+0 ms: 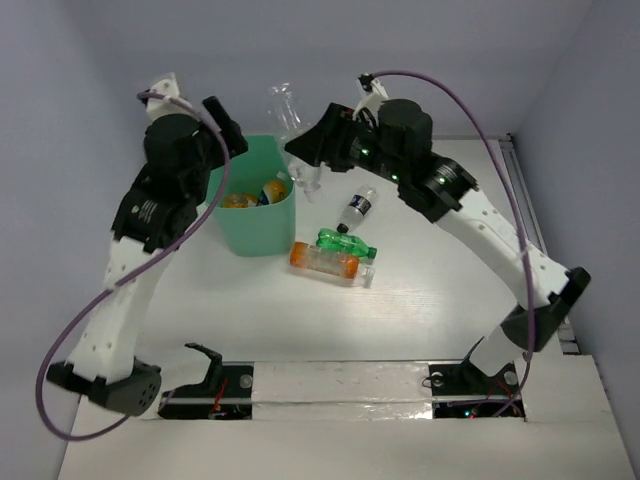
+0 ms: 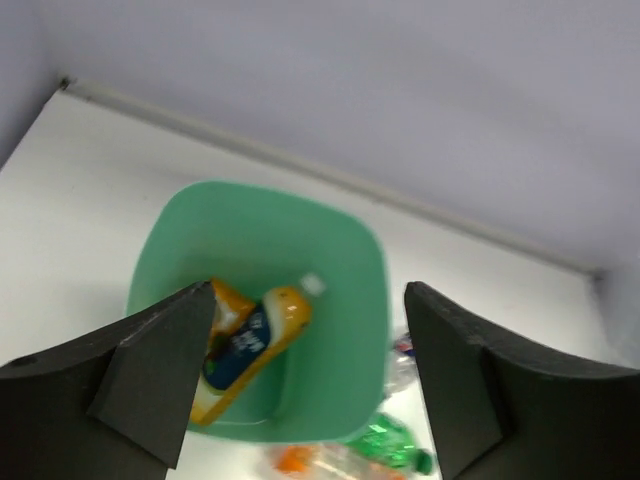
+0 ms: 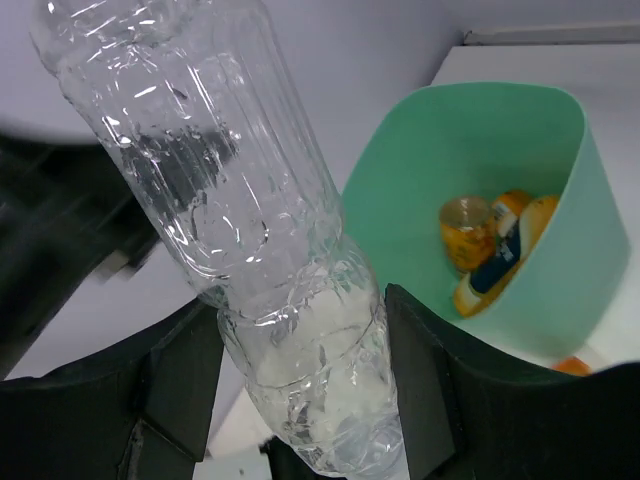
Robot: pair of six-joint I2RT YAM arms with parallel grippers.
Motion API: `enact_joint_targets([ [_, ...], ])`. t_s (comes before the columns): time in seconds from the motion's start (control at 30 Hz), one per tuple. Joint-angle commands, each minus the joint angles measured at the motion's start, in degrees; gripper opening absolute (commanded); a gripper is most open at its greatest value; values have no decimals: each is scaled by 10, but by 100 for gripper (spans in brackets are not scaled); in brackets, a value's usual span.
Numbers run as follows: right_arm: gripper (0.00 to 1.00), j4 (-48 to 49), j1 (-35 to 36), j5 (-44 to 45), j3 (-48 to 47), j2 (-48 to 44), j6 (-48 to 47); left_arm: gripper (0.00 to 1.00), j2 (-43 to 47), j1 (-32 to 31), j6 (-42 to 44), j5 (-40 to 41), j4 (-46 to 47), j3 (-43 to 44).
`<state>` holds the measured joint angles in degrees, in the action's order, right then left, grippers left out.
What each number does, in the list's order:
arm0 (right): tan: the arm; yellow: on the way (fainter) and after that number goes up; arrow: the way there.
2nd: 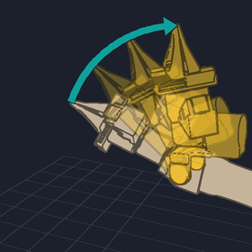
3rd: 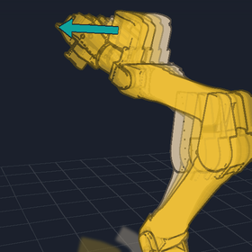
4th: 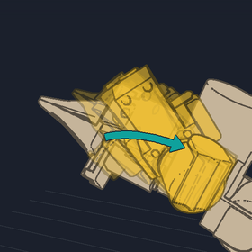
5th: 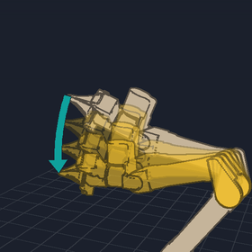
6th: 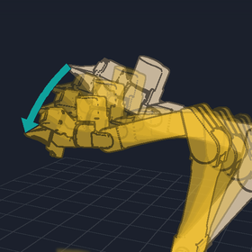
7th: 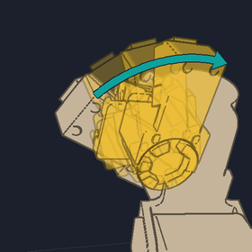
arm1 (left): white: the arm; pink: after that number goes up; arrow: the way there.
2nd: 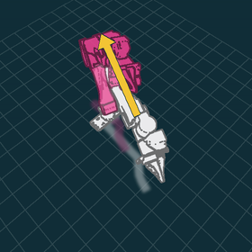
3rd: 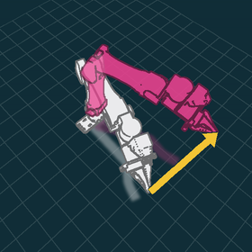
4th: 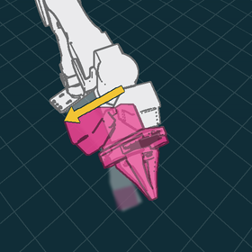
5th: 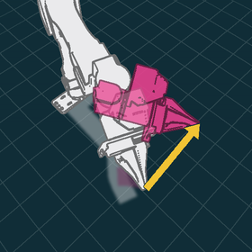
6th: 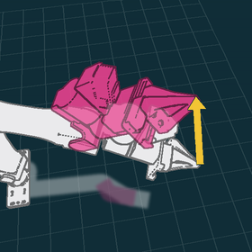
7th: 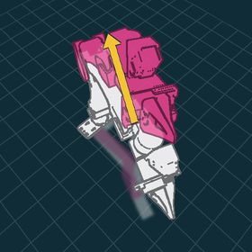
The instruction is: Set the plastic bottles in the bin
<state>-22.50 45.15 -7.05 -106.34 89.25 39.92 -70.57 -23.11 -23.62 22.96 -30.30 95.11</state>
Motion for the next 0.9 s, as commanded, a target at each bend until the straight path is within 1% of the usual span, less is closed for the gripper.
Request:
enact_joint_targets([
  [0.0, 50, 119, 6, 16, -91, 95, 68, 69, 57, 3, -26, -31, -20, 3],
  [0.07, 50, 120, 6, 17, -146, 147, 88, 62, 88, 3, -42, -60, -23, -40],
  [0.1, 50, 120, 6, 13, -192, 193, 98, 58, 110, 3, -52, -75, -24, -56],
  [0.17, 51, 114, 6, 15, -236, 238, 112, 55, 132, 3, -73, -88, -22, -87],
  [0.2, 51, 113, 6, 16, -276, 276, 118, 52, 149, 3, -79, -95, -24, -110],
  [0.27, 52, 96, 6, 13, -320, 311, 124, 51, 162, 3, -90, -103, -26, -125],
  [0.33, 54, 76, 6, 12, -358, 348, 121, 50, 173, 3, -93, -114, -30, -142],
  [0.37, 56, 66, 6, 14, -367, 352, 116, 50, 175, 3, -94, -117, -33, -147],
  [0.43, 64, 63, 12, 18, -346, 347, 100, 49, 184, 3, -96, -125, -32, -164],
  [0.47, 67, 73, 12, 19, -304, 330, 91, 49, 188, 3, -97, -127, -31, -170],
  [0.5, 75, 83, 12, 22, -279, 319, 88, 48, 193, 3, -98, -134, -27, -179],
  [0.57, 79, 102, 12, 23, -227, 292, 77, 48, 193, 3, -99, -143, -22, -185],
  [0.7, 92, 88, 12, 34, -214, 266, 46, 48, 185, 3, -97, -169, -9, -181],
  [0.8, 95, 84, 12, 48, -206, 244, 28, 48, 182, -13, -86, -179, 16, -174],
  [0.87, 97, 96, 12, 58, -186, 211, 21, 50, 170, -60, -64, -171, 24, -166],
])
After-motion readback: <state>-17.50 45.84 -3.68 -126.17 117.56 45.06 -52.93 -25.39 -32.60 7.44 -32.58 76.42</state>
